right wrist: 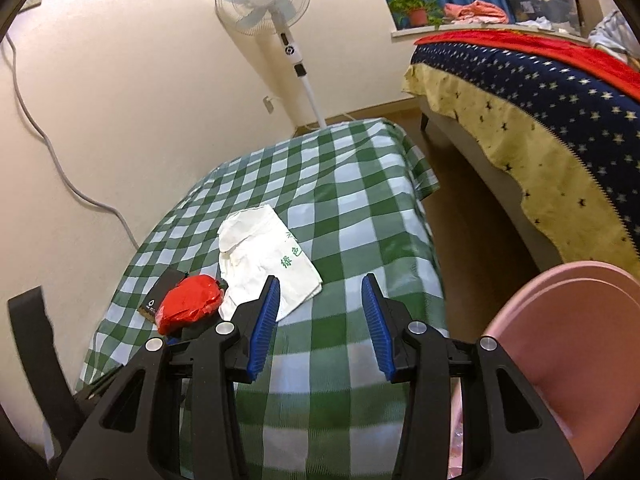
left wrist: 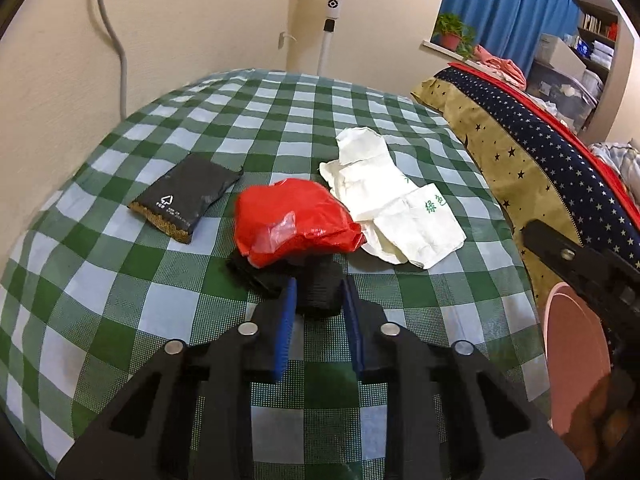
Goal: Collect trash
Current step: 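Grasp the black strap with the left tool while the right tool grasps the green-printed paper bag, then lift the black strap and paper bag and carry both over the pink bin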
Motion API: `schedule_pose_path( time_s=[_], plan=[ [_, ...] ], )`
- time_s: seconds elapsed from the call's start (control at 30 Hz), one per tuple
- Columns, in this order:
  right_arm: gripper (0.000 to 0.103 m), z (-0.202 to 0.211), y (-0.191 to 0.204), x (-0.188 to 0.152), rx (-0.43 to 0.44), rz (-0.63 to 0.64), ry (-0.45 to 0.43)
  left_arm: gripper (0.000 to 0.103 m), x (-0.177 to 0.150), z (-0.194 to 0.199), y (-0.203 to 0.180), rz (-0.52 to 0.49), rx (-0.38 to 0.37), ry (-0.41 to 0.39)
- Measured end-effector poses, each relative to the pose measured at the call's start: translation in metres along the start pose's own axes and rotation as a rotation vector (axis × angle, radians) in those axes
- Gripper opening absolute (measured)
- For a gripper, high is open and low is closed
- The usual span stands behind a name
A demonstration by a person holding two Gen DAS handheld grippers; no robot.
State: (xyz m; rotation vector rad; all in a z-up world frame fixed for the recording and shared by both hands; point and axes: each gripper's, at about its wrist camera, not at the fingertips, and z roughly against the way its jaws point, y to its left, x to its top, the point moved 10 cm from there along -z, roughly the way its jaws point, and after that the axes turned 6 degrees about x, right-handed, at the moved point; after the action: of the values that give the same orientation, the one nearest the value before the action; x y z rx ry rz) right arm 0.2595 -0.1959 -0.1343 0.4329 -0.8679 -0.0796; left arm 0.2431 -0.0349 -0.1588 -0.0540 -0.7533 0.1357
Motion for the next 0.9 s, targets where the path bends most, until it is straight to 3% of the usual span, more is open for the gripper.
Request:
schedule_pose_path(
  time_s=[0.13, 0.37, 0.57, 0.6, 0.7, 0.9],
  plan=[
    [0.043, -0.022, -0.001, 0.003, 0.004, -0.008, 0.038, 0.010, 0.001, 0.003, 0.005, 0.015, 0.018, -0.016],
    [0.043, -0.059, 0.001, 0.000, 0.026, -0.023, 0.131, 0.010, 0.003, 0.003, 0.023, 0.109, 0.024, -0.013],
    [0.041, -0.078, 0.004, -0.007, 0.028, -0.007, 0.191, 0.010, 0.002, 0.004, 0.023, 0.112, 0.023, -0.015],
    [0.029, -0.078, 0.003, -0.008, 0.025, -0.006, 0.193, 0.010, 0.002, 0.004, 0.024, 0.112, 0.025, -0.015],
    [0.012, -0.075, 0.002, -0.010, 0.035, -0.017, 0.196, 0.010, 0.003, 0.005, 0.024, 0.114, 0.027, -0.014],
    [0.004, -0.054, 0.015, -0.002, 0.088, -0.011, 0.153, 0.010, 0.010, 0.018, 0.021, 0.114, 0.012, -0.035]
  ],
)
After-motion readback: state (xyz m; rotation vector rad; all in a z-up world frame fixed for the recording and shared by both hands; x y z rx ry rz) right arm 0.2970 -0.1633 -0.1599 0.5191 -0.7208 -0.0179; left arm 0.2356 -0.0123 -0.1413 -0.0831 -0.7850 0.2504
